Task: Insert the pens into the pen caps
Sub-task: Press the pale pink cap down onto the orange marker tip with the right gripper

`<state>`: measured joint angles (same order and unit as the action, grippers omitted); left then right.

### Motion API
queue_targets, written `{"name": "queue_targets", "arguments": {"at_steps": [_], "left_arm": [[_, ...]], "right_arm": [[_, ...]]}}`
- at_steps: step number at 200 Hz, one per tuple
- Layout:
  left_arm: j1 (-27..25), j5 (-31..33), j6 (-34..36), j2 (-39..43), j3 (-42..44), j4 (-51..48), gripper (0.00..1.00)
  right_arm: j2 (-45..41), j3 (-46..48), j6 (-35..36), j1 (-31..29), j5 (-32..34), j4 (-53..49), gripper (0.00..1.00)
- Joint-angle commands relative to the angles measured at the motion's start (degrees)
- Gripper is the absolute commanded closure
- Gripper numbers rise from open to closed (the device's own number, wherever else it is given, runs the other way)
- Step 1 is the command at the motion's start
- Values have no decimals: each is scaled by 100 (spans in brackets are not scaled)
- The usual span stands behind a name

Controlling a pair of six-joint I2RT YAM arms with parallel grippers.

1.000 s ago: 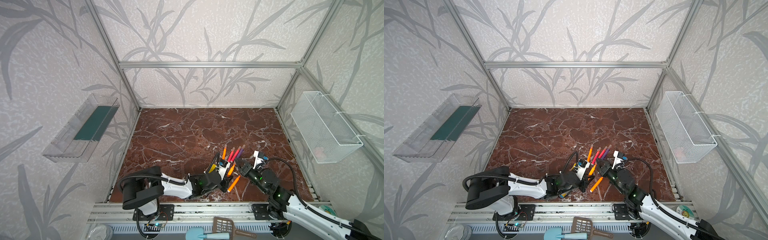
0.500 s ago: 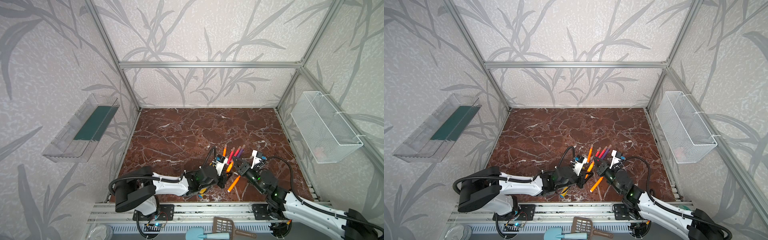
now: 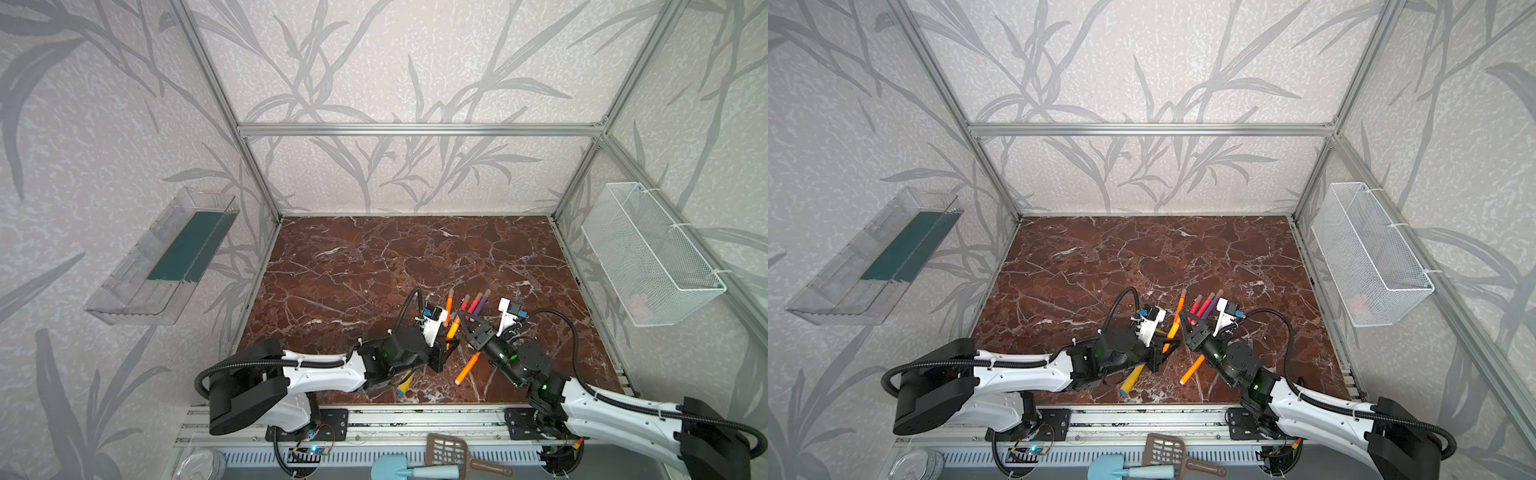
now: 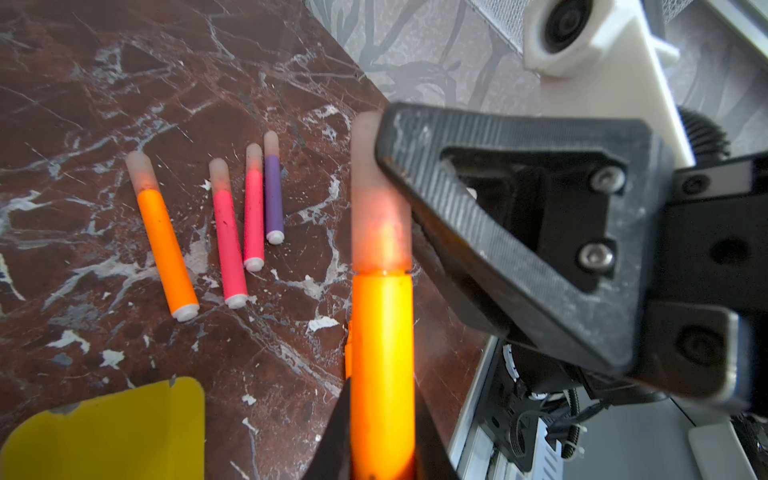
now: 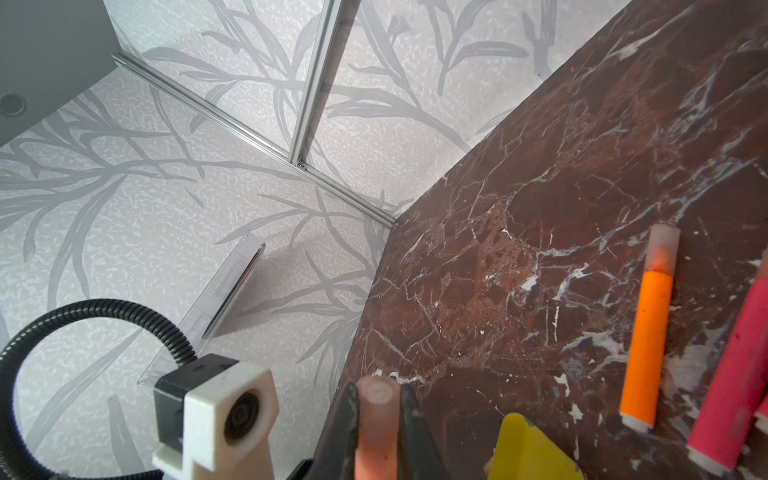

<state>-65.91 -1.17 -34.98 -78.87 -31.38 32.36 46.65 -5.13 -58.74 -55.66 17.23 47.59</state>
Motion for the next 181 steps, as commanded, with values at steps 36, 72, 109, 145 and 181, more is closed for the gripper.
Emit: {"name": "queue_targets", "arguments": {"at_steps": [36, 72, 109, 145, 181], "left_arm": [[256, 265, -177, 341, -31, 667, 100], [267, 404, -136, 511, 137, 632, 100], [264, 477, 9, 625, 235, 466, 100], [250, 389, 425, 532, 237, 163, 100], [17, 714, 733, 159, 294, -67, 100]], "right_arm": [[567, -211, 60, -264, -295, -309, 80], [371, -278, 111, -261, -2, -875, 61], [-275, -182, 239, -266, 269, -1352, 47], [-1214, -120, 540, -261, 480, -1955, 29], [-2441, 202, 691, -246, 1030, -2516, 21]]}}
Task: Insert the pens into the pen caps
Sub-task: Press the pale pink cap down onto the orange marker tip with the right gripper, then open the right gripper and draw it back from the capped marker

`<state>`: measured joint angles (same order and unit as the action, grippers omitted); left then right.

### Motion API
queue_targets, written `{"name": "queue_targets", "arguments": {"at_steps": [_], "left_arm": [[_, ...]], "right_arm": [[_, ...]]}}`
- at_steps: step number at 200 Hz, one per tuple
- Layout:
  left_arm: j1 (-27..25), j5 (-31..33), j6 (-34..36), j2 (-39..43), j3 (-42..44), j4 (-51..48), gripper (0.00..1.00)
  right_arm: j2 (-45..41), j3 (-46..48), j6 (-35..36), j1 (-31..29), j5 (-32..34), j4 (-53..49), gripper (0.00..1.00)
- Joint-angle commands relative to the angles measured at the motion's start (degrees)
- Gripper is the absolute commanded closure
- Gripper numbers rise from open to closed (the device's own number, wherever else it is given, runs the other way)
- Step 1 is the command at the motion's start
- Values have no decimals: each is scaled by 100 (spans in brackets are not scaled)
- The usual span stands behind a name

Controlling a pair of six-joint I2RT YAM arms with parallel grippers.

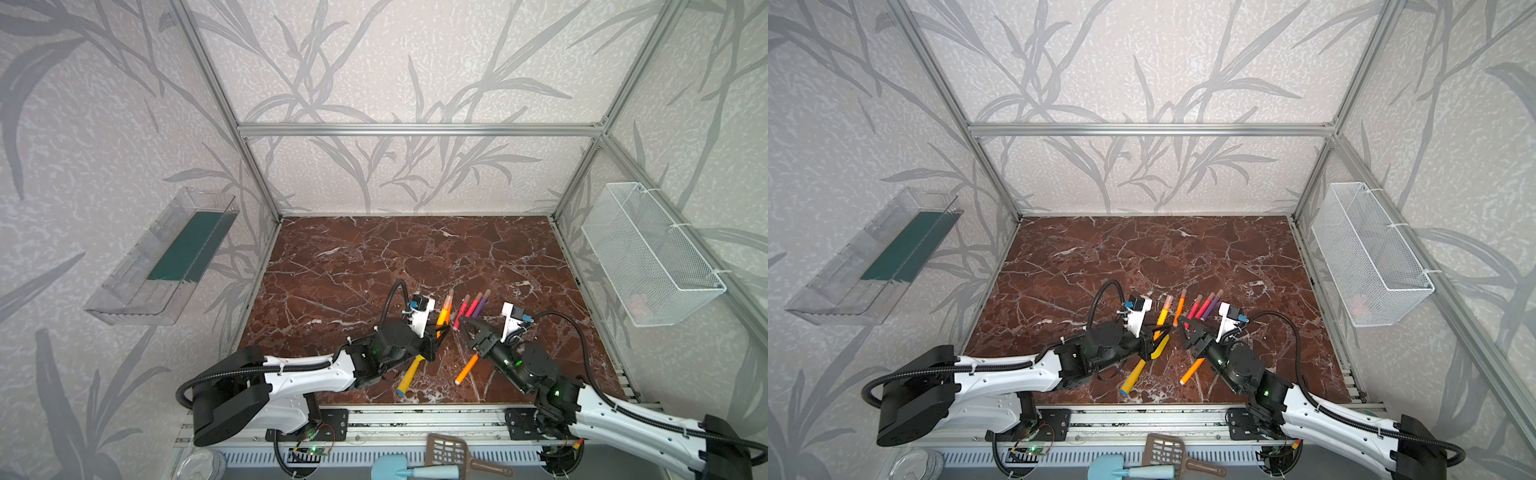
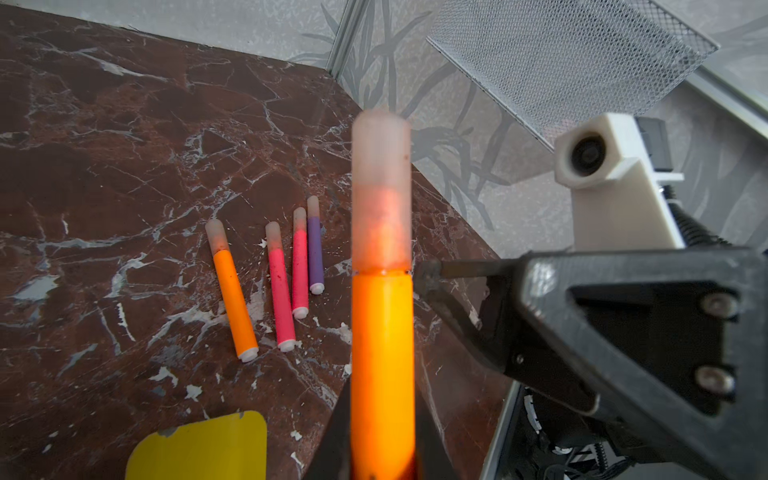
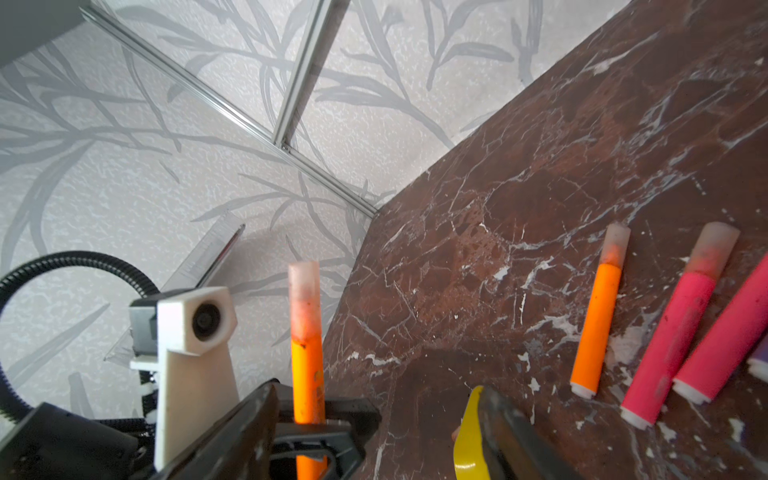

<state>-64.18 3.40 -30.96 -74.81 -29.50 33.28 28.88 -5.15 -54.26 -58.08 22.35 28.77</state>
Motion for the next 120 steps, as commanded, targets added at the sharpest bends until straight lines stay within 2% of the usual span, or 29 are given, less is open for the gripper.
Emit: {"name": "queue_targets", "arguments": {"at_steps": [1, 28, 54, 85, 120], "left_arm": [[-164, 253, 338, -268, 108, -152, 100], [-505, 159, 557, -652, -89, -83, 100], [-880, 205, 689, -1071, -429, -58, 100], [-1035, 165, 615, -1467, -701, 12, 100], [-1050, 222, 527, -1546, -750, 30, 100]], "right_arm": [[-700, 206, 242, 2, 531, -657, 21], [-1514, 362, 441, 85, 628, -1068, 13], [-2004, 485, 556, 148, 675, -1248, 11], [-2083, 575, 590, 305, 448, -1121, 9], [-1885, 601, 590, 465, 129, -828, 8]]}}
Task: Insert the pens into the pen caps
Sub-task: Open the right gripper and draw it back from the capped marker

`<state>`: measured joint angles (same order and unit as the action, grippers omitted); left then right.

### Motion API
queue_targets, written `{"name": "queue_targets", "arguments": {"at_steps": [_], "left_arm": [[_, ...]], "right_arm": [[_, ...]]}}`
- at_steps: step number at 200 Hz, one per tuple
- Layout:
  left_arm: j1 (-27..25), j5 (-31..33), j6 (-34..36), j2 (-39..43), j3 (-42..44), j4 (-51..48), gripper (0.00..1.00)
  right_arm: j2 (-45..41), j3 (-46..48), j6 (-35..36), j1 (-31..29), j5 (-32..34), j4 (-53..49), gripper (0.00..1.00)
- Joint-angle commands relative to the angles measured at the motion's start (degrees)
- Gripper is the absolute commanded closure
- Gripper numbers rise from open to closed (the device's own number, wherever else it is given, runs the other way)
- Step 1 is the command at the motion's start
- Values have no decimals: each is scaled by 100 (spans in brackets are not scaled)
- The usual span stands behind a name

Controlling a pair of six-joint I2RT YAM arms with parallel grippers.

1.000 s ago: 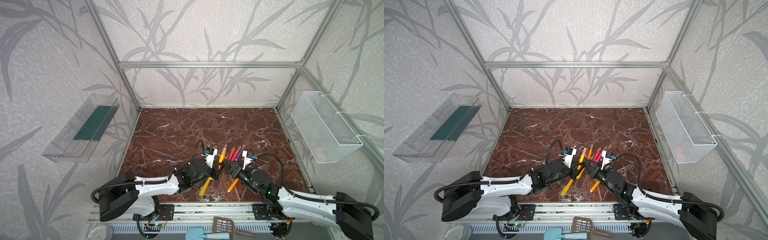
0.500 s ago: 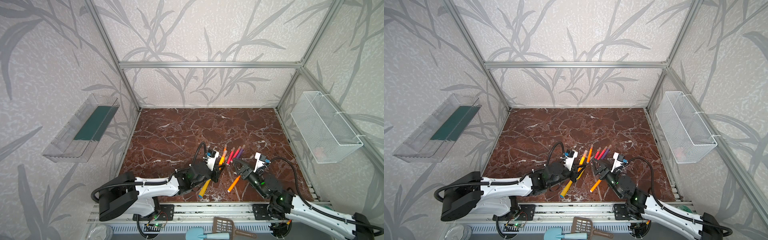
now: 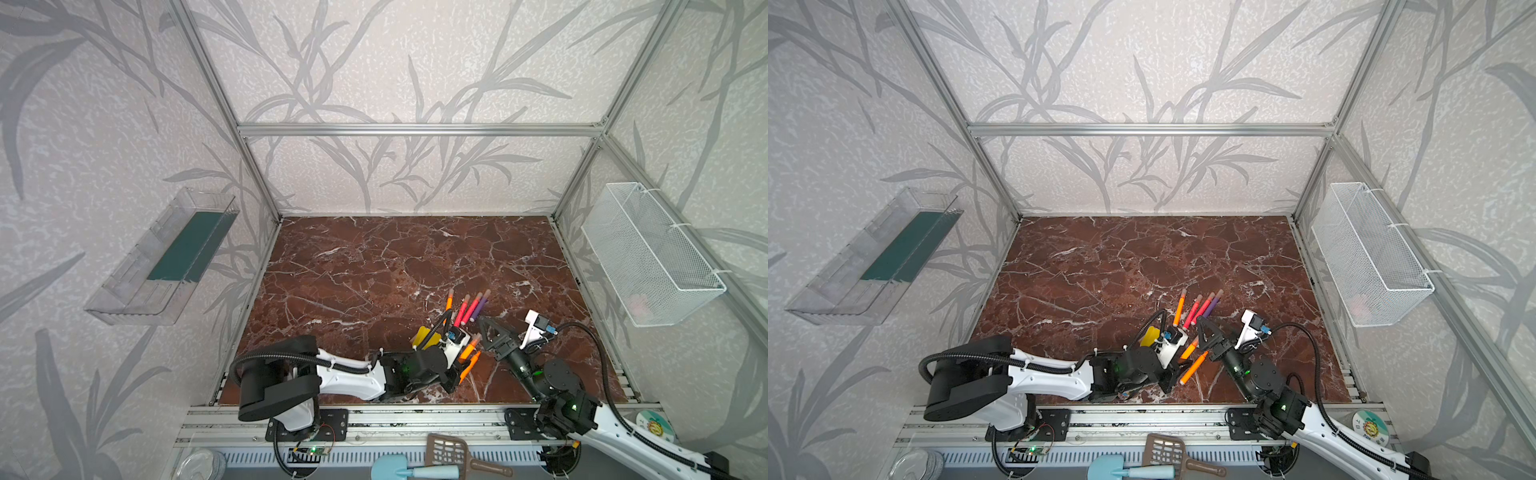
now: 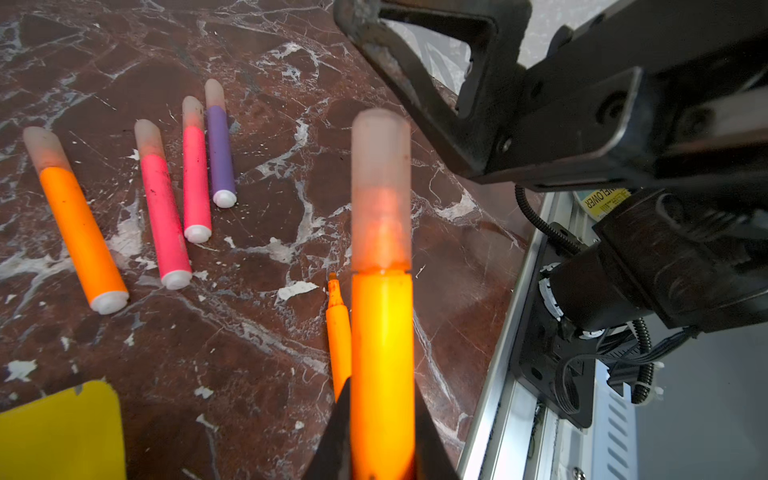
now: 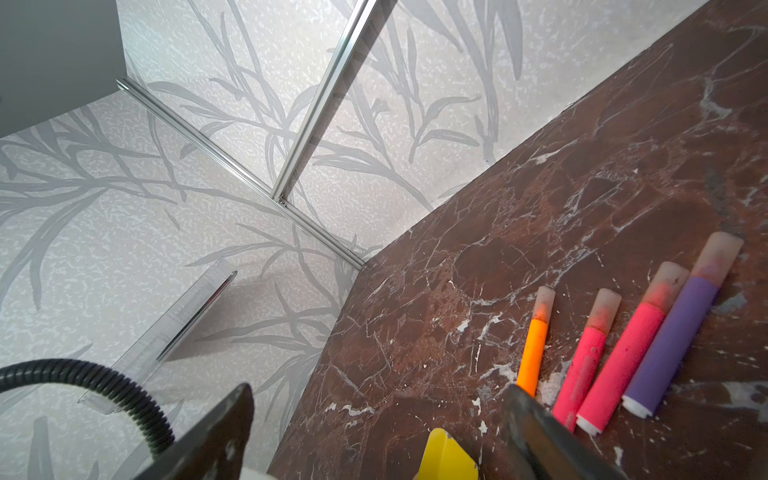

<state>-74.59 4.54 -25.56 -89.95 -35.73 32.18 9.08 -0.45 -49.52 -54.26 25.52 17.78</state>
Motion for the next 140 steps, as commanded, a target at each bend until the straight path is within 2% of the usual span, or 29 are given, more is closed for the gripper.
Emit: {"name": "queue_targets", "arguments": {"at_steps": [1, 50, 110, 140], "left_arm": [[-11, 109, -11, -31, -128, 139, 100], [-20, 41, -66, -82, -122, 224, 100], [-30, -119, -67, -66, -201, 280, 100], [-38, -177, -72, -101, -237, 304, 100]], "right_arm": [[103, 132, 117, 82, -188, 275, 8], [438, 150, 83, 93, -252, 618, 11], [1306, 35, -6, 131, -375, 1206, 29], [1862, -51, -69, 177, -519, 1601, 33]]}}
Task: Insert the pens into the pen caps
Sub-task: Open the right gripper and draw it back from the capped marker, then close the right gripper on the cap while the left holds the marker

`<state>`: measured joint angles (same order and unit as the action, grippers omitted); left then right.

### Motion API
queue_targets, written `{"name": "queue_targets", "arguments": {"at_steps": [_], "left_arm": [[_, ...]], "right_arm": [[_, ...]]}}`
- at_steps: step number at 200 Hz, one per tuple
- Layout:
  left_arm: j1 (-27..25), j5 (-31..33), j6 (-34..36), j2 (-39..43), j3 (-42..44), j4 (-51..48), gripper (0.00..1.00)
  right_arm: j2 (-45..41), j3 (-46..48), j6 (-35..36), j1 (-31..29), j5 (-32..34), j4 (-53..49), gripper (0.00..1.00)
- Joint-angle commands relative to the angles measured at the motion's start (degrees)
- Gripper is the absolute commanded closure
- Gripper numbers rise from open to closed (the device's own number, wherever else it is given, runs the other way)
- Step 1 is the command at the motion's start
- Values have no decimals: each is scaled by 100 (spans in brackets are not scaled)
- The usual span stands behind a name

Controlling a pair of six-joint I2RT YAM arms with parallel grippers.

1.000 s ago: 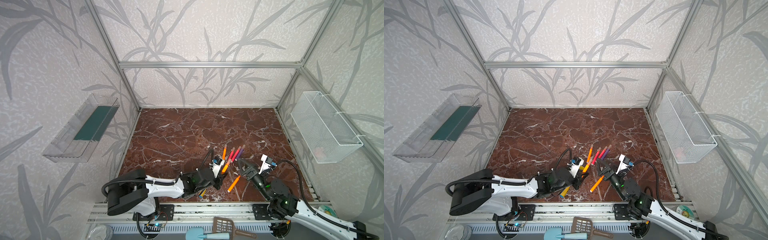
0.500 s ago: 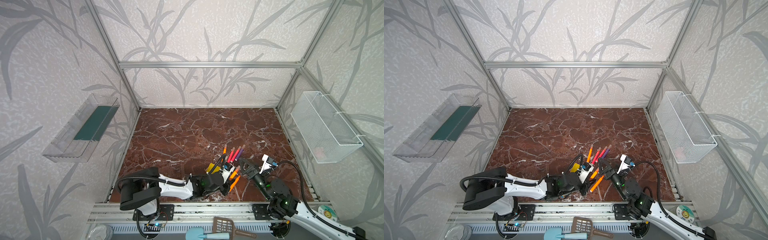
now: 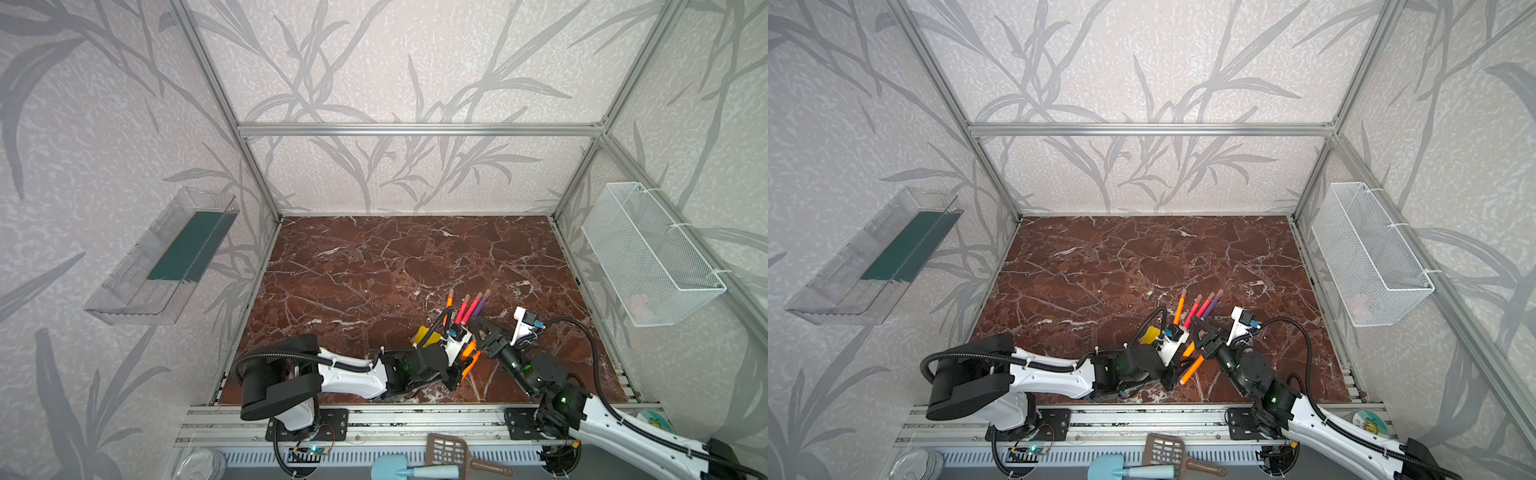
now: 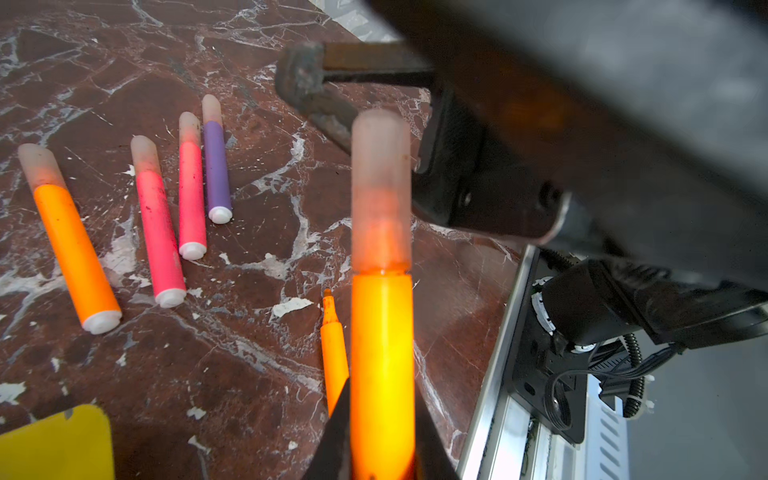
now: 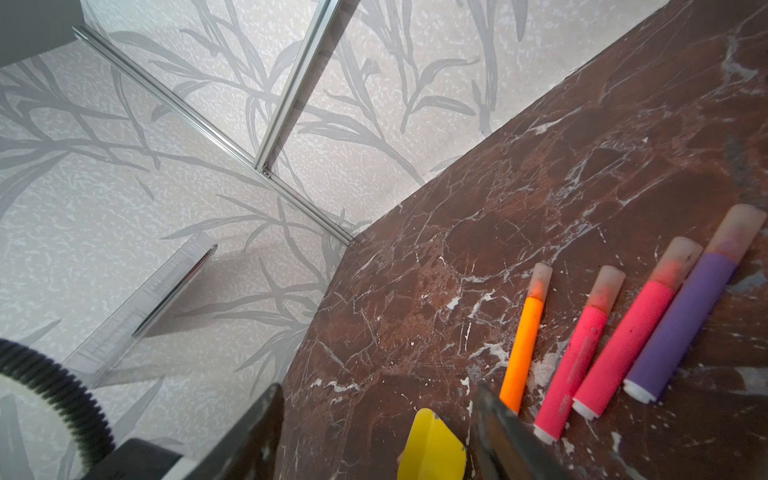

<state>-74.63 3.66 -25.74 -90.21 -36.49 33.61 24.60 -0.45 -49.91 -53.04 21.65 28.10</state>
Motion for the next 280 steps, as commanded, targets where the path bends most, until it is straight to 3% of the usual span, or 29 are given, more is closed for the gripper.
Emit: {"name": "queue_targets", "arguments": {"at_steps": [1, 30, 122, 167, 196, 227, 280], "left_arm": [[-34, -92, -59, -75, -159, 163, 100], [-34, -120, -87, -150, -182, 190, 100], [-33, -53, -142, -191, -78, 339, 100], [-34, 188, -116, -146, -20, 331, 100], [6, 464, -116, -90, -98, 131, 100], [255, 521, -219, 166, -72, 23, 100], [974, -269, -279, 796, -26, -62, 100]], "right_arm": [[331, -56, -28, 55, -133, 581, 33], [744, -150, -76, 150, -332, 923, 36], [1088, -385, -95, 188, -408, 943, 58], [1233, -463, -89, 188, -408, 855, 87], [1417, -580, -21, 190, -635, 730, 100], [1787, -608, -35, 193, -791, 1009, 100], [2813, -636, -63, 41, -1220, 2111, 100]]}}
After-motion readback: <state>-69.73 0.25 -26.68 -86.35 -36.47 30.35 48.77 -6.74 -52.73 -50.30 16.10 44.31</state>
